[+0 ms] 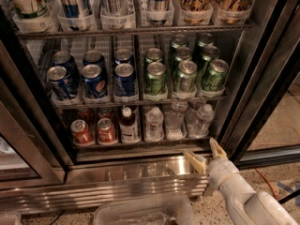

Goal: Pick water bottle from bottom shelf of fridge

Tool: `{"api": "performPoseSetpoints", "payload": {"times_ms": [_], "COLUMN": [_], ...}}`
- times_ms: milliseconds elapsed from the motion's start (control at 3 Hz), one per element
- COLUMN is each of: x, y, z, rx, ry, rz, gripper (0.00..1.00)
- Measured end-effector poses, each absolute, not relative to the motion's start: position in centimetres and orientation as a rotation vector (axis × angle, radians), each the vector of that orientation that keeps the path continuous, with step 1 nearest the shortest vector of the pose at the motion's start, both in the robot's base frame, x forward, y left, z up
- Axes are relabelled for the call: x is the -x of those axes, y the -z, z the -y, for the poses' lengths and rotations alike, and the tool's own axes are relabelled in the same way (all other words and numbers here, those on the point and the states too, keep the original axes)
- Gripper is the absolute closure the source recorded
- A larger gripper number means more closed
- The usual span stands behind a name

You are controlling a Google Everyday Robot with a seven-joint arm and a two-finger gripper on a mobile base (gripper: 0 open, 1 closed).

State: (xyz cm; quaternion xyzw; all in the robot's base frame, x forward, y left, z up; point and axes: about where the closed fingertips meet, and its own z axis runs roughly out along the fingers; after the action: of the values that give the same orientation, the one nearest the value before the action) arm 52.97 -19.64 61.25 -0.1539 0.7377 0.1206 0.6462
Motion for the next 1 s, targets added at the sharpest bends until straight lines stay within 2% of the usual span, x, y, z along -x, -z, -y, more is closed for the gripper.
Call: {"api": "performPoseSetpoints", "payload": {"times_ms": [1000], "x": [-56.5], "y": [-60.5], "z": [20.3], "rx": [0.300], "ry": [-0.268], "rz": [-1.653], "gripper": [0.27]}}
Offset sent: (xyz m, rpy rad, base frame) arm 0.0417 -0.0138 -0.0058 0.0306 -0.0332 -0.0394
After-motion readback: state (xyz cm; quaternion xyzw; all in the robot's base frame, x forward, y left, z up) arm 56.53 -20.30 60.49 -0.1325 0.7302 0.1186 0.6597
